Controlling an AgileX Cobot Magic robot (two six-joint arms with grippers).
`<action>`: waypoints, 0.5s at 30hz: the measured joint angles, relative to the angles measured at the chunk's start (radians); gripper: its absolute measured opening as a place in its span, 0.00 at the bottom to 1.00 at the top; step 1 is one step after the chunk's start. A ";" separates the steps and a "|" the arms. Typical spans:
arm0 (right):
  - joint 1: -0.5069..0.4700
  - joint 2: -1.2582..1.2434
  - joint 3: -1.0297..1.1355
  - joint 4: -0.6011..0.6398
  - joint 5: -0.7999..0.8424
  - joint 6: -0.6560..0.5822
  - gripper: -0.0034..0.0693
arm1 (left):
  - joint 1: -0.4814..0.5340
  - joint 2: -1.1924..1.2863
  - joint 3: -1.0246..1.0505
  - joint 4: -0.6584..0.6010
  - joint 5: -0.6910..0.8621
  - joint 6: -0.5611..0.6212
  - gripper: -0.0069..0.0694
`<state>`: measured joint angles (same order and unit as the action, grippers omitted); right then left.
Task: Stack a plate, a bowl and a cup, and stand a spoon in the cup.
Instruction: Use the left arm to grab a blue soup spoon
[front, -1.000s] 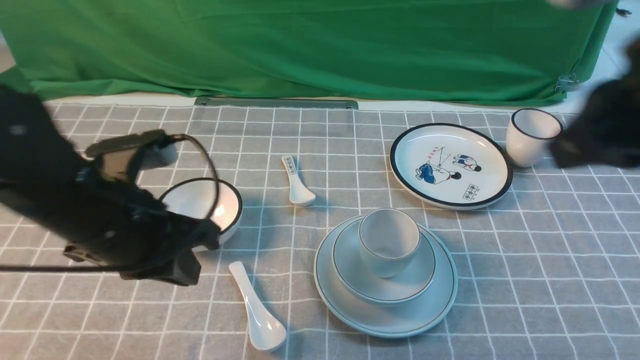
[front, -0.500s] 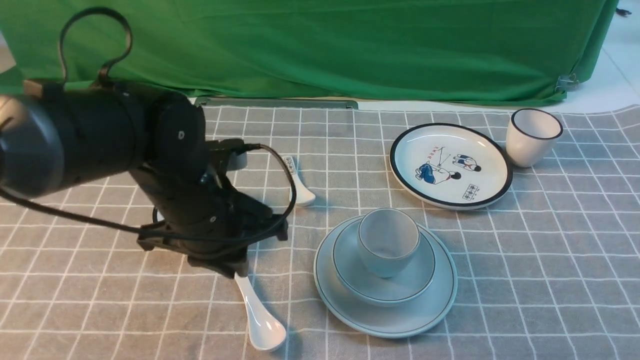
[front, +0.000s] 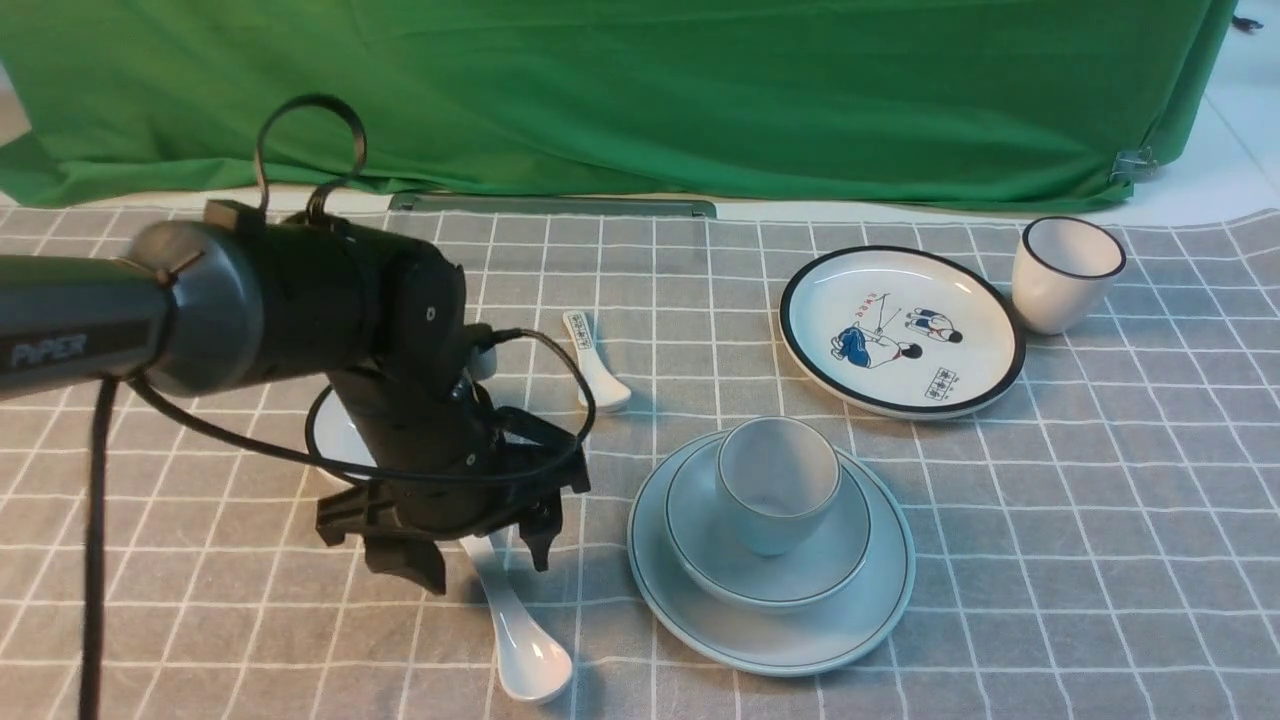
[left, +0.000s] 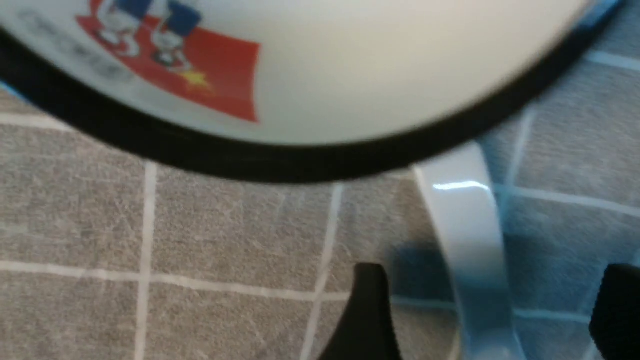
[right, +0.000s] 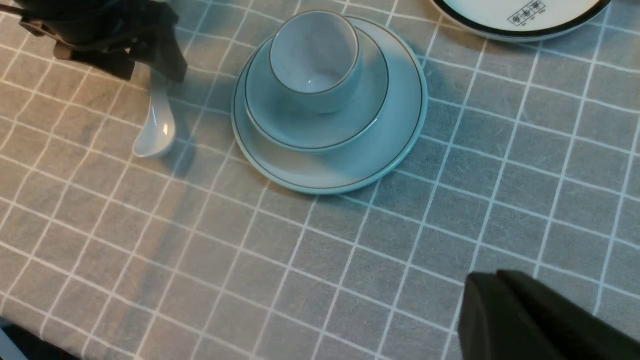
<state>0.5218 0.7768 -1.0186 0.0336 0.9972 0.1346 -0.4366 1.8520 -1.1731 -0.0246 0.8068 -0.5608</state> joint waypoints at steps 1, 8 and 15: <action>0.000 0.000 0.000 0.000 0.000 -0.002 0.10 | 0.003 0.009 0.000 0.001 -0.010 0.000 0.84; 0.000 0.000 0.000 0.000 0.000 -0.023 0.11 | 0.003 0.032 -0.001 -0.003 -0.077 0.000 0.84; 0.000 0.000 0.000 0.000 0.000 -0.042 0.12 | 0.005 0.042 -0.007 0.003 -0.080 0.009 0.52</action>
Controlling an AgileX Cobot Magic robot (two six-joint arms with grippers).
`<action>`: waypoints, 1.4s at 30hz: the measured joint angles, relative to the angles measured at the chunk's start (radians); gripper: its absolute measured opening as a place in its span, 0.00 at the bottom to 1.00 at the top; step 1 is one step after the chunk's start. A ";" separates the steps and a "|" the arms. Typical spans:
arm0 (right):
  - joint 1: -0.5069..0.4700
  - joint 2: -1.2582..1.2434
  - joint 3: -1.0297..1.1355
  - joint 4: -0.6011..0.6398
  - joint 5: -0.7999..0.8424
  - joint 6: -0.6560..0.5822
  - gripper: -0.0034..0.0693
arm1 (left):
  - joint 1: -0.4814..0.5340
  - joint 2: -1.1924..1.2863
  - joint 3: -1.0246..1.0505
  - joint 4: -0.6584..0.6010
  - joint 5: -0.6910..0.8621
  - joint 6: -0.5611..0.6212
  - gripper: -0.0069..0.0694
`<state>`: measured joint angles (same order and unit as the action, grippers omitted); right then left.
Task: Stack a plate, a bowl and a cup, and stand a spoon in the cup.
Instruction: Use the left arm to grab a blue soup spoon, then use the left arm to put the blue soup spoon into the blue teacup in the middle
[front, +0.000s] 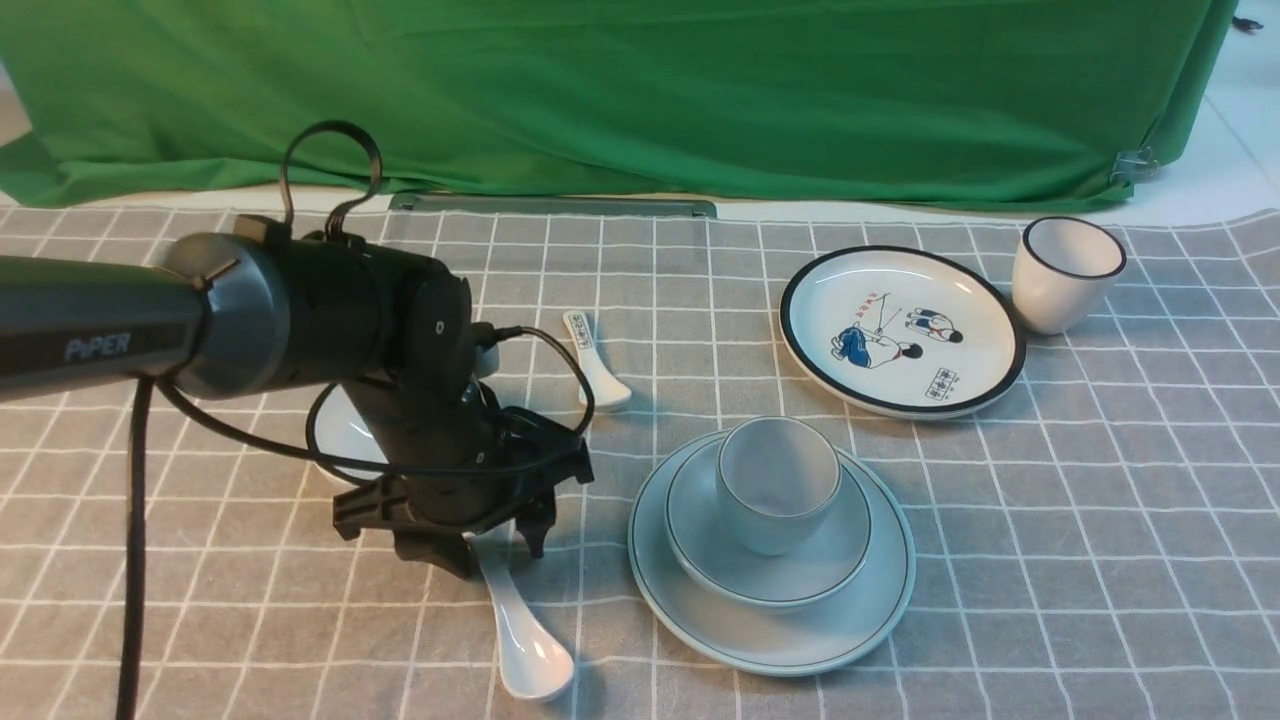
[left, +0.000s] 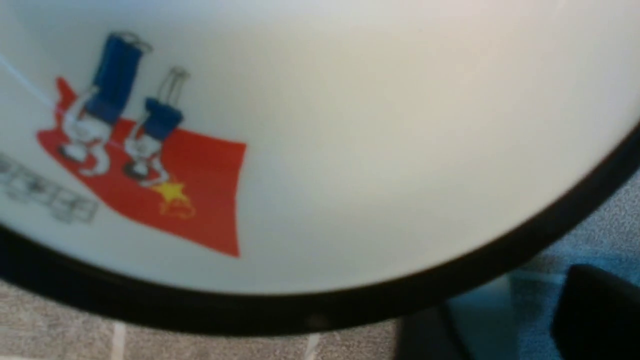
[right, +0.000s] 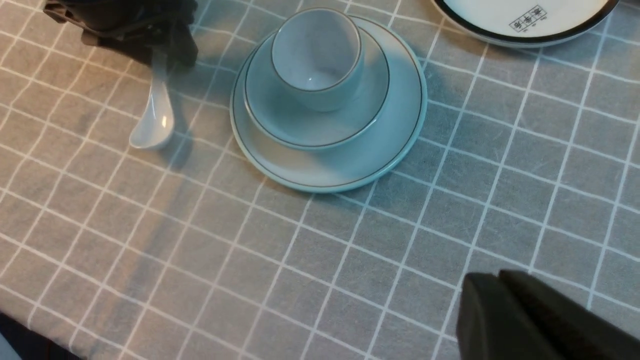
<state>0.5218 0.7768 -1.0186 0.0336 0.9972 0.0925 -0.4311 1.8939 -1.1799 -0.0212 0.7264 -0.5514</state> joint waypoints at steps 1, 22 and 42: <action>0.000 0.000 0.000 0.000 0.000 -0.001 0.12 | 0.001 0.001 0.000 0.001 0.004 0.017 0.43; 0.000 0.000 0.006 0.000 -0.011 -0.005 0.14 | -0.151 -0.325 -0.001 -0.108 -0.375 0.471 0.26; 0.000 0.000 0.006 0.000 -0.022 -0.006 0.15 | -0.327 -0.191 0.016 -0.046 -0.917 0.551 0.26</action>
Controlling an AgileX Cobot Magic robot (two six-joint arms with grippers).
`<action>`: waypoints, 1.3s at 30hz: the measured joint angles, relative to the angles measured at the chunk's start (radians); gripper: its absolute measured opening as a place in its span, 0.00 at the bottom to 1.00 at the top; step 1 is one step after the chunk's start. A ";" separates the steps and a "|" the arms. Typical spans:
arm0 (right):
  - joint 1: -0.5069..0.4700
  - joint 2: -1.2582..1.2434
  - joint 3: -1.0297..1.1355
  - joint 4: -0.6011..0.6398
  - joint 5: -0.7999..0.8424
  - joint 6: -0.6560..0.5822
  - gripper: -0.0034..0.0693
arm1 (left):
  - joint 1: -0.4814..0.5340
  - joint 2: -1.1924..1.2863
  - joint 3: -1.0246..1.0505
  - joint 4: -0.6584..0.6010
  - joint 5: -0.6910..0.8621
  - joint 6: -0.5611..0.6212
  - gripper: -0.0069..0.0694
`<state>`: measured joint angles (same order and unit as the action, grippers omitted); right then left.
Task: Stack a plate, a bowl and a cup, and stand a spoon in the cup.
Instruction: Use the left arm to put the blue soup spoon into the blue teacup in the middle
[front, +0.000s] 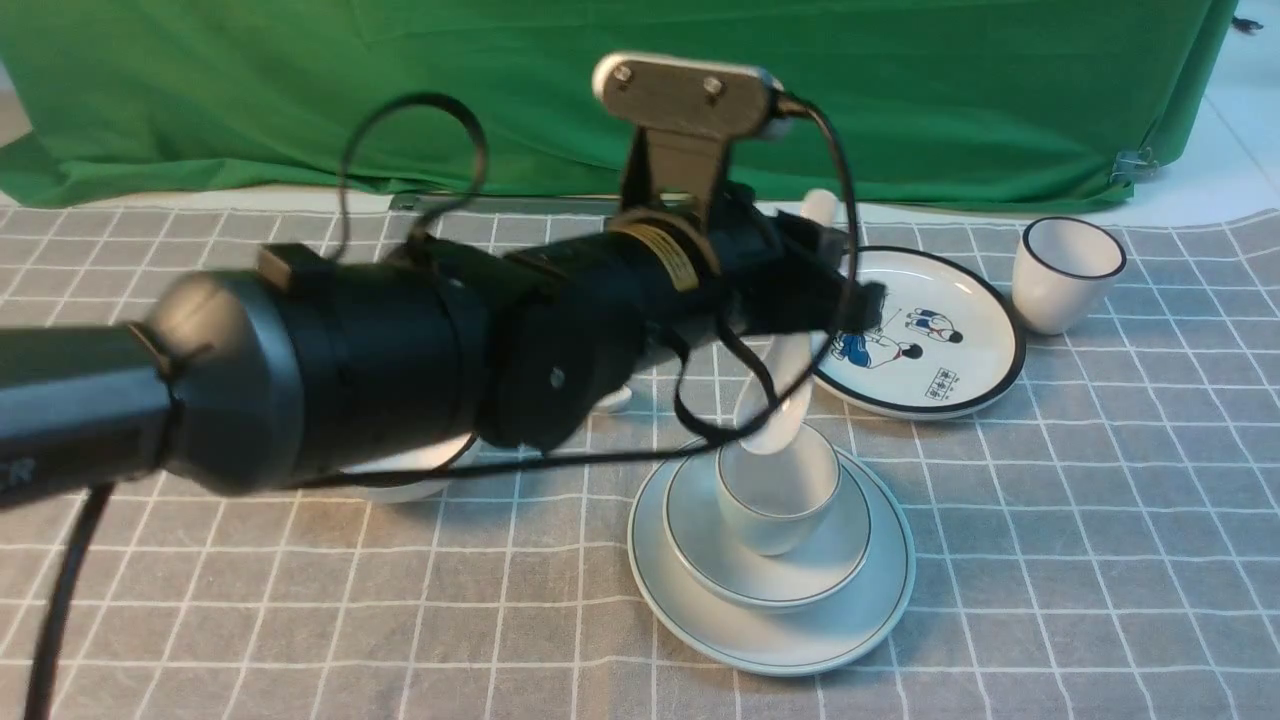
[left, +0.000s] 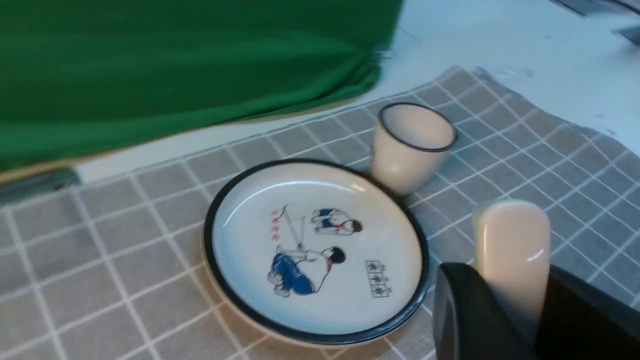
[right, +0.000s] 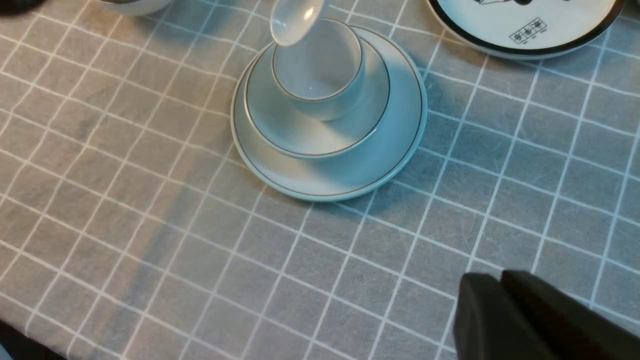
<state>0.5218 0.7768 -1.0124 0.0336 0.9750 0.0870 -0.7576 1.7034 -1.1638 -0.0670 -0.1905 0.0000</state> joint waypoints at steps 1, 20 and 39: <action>0.000 0.000 0.000 0.000 0.000 0.000 0.15 | -0.009 0.000 0.009 0.010 -0.025 0.000 0.26; 0.000 0.000 0.000 -0.001 -0.023 -0.001 0.16 | -0.030 0.097 0.243 0.036 -0.593 0.091 0.26; 0.000 0.000 0.000 -0.001 -0.043 -0.001 0.17 | -0.030 0.147 0.243 0.078 -0.511 0.071 0.27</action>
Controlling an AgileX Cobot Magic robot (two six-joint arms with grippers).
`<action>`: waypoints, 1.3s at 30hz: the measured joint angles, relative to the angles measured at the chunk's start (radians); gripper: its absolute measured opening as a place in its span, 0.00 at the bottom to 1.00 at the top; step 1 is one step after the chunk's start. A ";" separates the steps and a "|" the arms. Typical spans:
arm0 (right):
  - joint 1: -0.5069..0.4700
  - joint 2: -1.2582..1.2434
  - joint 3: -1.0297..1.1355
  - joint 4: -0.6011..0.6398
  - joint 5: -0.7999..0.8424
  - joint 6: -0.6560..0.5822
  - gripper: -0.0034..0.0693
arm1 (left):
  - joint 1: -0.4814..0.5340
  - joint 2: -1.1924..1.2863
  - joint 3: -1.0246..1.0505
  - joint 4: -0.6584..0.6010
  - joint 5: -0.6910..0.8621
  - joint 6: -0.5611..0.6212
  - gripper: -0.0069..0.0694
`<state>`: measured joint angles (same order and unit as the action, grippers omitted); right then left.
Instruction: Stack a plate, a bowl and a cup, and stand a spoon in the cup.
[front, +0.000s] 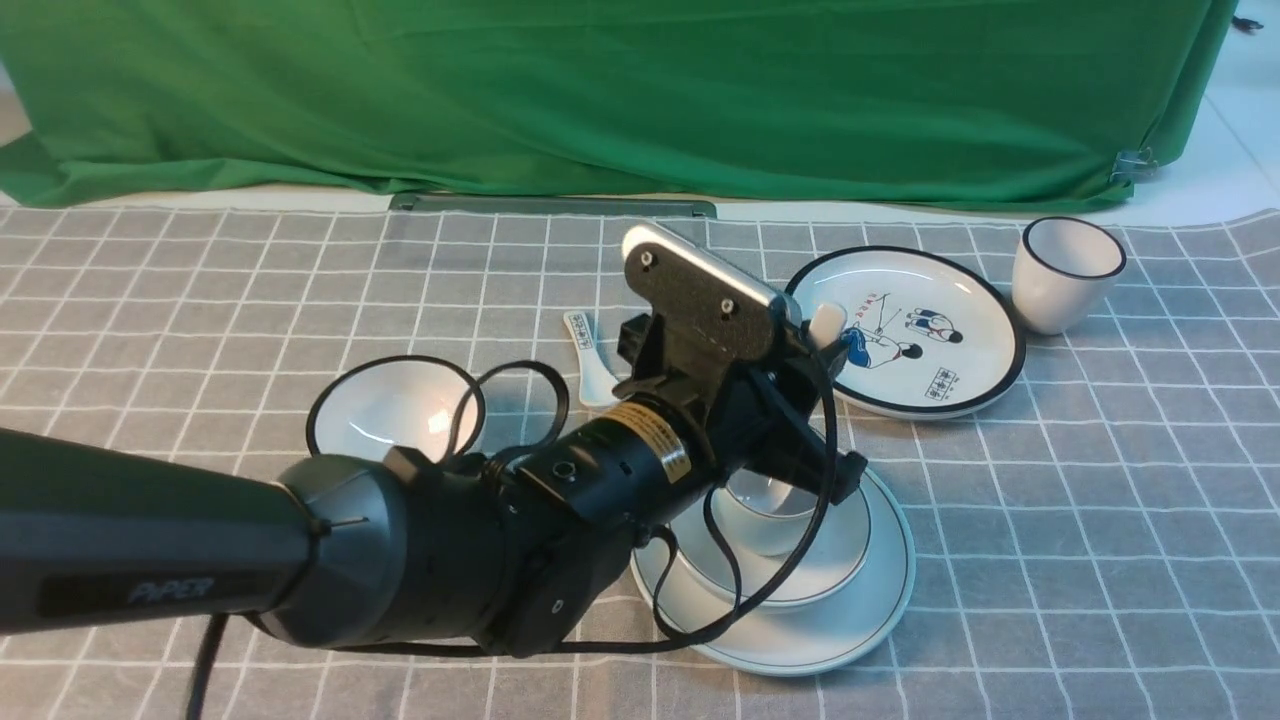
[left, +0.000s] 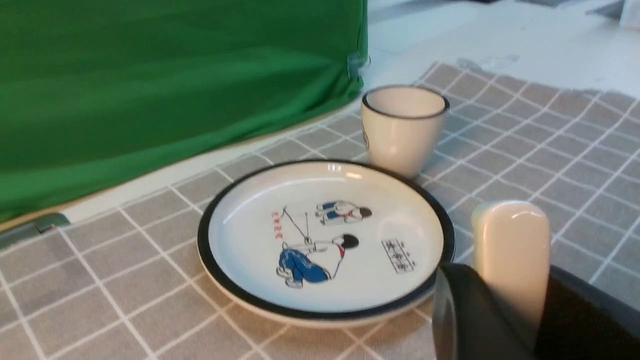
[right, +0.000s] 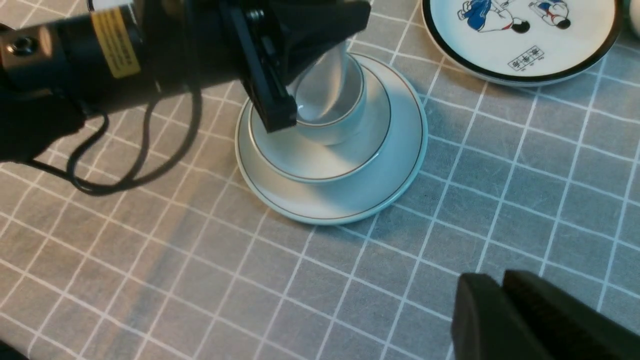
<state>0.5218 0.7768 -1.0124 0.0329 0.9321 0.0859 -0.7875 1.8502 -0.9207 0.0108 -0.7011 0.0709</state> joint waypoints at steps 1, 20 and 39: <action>0.000 0.000 0.000 0.000 0.000 0.000 0.17 | 0.000 0.004 0.001 0.001 0.014 0.000 0.28; 0.000 0.000 0.000 0.000 -0.001 0.001 0.17 | 0.000 -0.121 0.001 -0.002 0.282 -0.025 0.63; 0.000 -0.679 0.405 -0.257 -0.647 -0.046 0.07 | 0.230 -0.990 0.296 -0.002 0.914 -0.101 0.09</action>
<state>0.5218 0.0978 -0.6074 -0.2240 0.2855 0.0395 -0.5576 0.8604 -0.6251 0.0093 0.2133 -0.0301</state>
